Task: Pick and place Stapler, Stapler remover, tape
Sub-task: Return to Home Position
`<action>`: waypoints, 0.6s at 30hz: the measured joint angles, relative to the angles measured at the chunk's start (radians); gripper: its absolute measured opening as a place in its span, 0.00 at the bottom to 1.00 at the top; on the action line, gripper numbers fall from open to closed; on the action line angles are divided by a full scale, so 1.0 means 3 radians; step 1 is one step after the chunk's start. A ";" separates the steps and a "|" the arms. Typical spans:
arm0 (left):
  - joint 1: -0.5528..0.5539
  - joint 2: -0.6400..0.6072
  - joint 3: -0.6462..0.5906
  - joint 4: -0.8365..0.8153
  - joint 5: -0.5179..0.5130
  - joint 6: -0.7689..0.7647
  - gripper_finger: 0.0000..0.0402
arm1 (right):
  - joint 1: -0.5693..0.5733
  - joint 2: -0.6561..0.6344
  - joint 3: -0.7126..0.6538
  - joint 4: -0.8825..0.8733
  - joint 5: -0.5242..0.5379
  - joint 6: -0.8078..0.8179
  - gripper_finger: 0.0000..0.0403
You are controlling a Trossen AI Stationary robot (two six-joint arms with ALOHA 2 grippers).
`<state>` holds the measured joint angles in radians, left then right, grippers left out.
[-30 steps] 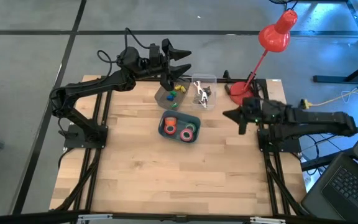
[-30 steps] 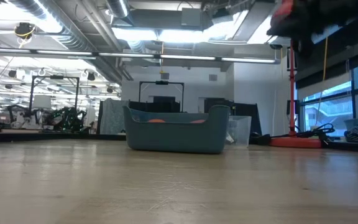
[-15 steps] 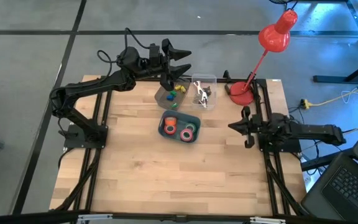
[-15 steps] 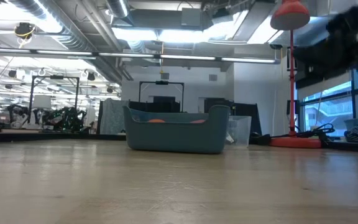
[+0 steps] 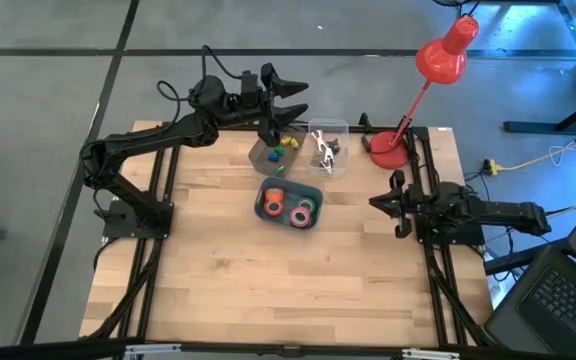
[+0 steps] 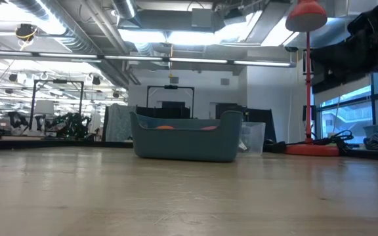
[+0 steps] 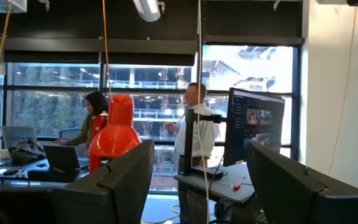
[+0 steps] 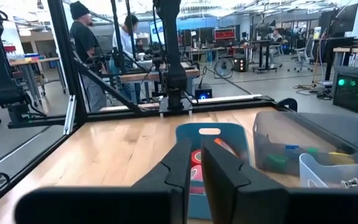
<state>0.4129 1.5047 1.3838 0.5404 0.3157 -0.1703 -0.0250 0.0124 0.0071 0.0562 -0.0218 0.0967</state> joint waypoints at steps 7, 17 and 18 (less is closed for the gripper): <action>0.0000 0.0000 0.0000 0.0001 0.0000 0.0000 0.61 | 0.0000 0.0000 0.0000 -0.0014 0.0007 0.0000 0.10; 0.0093 -0.0310 -0.0014 -0.1362 0.0899 -0.0316 0.61 | 0.0000 0.0000 0.0000 -0.0020 0.0007 0.0000 0.10; 0.0092 -0.0430 -0.0048 -0.1622 0.1060 -0.0329 0.61 | 0.0000 0.0000 0.0000 -0.0022 0.0007 0.0000 0.10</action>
<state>0.4407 1.3758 1.3695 0.0538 0.6335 -0.2689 -0.0250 0.0124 0.0071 0.0497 -0.0196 0.0967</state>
